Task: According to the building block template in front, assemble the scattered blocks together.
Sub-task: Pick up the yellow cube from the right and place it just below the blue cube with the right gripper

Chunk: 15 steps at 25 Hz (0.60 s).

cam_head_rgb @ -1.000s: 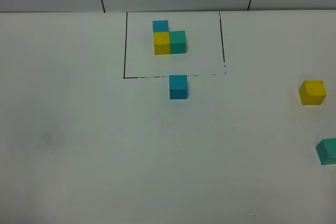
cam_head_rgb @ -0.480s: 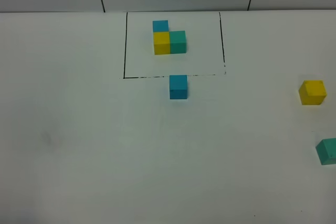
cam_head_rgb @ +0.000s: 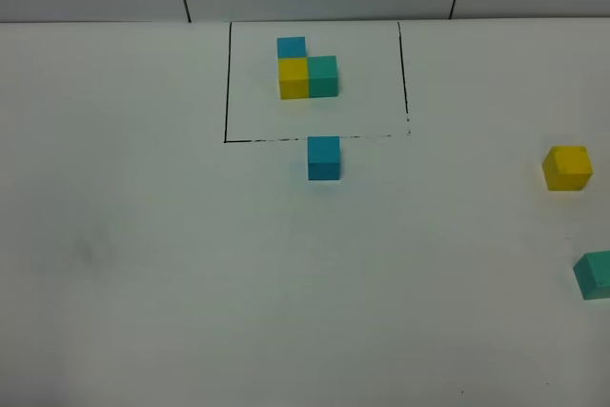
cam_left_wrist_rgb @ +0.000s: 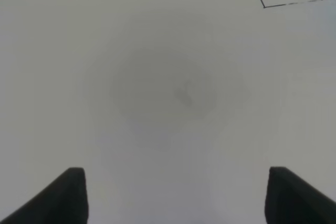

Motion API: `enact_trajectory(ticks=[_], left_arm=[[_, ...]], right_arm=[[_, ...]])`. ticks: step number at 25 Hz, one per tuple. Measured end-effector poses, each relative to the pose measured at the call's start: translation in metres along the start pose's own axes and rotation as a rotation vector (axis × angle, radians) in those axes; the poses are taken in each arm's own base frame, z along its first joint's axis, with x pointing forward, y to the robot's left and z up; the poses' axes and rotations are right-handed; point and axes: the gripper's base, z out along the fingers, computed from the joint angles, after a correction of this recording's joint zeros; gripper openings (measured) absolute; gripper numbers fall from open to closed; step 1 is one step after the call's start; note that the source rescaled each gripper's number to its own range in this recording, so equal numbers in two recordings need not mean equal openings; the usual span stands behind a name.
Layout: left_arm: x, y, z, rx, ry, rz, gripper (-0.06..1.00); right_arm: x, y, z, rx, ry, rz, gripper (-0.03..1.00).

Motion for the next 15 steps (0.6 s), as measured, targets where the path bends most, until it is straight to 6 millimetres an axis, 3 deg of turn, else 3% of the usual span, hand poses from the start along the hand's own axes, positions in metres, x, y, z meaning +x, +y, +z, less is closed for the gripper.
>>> enact_trajectory(ticks=[15], left_arm=[[0.0, 0.0, 0.0, 0.0, 0.0, 0.0, 0.59]], right_arm=[[0.0, 0.0, 0.0, 0.0, 0.0, 0.0, 0.62]])
